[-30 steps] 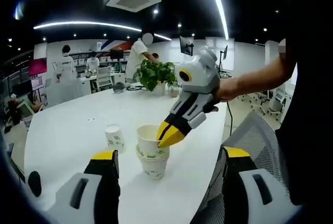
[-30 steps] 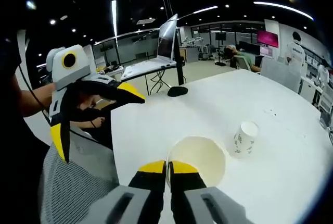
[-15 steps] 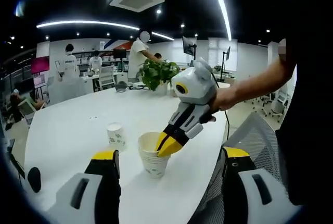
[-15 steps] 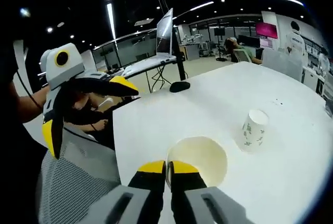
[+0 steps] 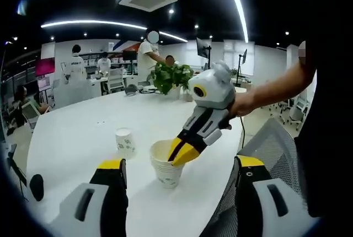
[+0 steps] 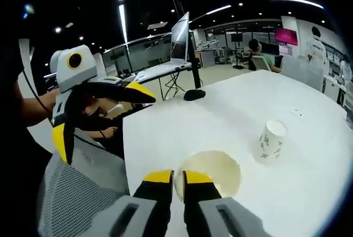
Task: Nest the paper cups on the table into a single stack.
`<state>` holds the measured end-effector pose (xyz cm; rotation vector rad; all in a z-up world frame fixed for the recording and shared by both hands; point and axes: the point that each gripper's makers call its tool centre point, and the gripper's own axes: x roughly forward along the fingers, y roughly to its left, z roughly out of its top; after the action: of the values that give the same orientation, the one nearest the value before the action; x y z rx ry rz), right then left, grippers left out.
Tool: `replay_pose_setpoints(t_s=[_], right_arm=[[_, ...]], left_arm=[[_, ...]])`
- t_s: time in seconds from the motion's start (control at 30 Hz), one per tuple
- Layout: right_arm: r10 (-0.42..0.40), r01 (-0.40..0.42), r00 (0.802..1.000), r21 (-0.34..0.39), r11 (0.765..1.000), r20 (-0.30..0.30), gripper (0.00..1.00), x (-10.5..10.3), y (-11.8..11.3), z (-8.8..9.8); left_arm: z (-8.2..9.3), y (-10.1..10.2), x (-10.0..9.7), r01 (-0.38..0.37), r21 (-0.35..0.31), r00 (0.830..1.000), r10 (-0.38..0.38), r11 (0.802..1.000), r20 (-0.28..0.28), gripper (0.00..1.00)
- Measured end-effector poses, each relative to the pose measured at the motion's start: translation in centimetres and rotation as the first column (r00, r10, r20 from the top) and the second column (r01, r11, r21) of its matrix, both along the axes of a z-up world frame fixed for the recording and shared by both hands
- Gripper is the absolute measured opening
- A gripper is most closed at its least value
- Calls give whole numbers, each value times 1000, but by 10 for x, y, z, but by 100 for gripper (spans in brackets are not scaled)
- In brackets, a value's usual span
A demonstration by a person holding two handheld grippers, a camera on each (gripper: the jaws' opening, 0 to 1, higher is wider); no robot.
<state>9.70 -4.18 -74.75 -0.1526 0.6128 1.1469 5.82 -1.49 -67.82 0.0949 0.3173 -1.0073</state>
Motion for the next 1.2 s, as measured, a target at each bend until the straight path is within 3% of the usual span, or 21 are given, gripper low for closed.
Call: replay_pose_setpoints(t_s=[0.43, 0.6, 0.93, 1.1, 1.2], right_arm=[[-58, 55, 995, 41, 998, 75, 28, 5, -15, 22], [-114, 109, 989, 59, 992, 94, 30, 7, -31, 31], [-248, 239, 962, 90, 967, 114, 53, 7, -64, 37], [-291, 281, 950, 99, 955, 116, 57, 5, -79, 37], [-330, 318, 936, 111, 942, 121, 68, 3, -88, 38]], left_arm=[[0, -1, 11, 1, 26, 1000, -1, 1000, -4, 77], [-3, -2, 22, 5, 43, 1000, -5, 999, -5, 77], [-6, -7, 48, 2, 67, 1000, -2, 998, 2, 75], [-8, -11, 62, 2, 80, 1000, -2, 997, 5, 74], [-9, -14, 72, 7, 86, 1000, -8, 996, 9, 74]])
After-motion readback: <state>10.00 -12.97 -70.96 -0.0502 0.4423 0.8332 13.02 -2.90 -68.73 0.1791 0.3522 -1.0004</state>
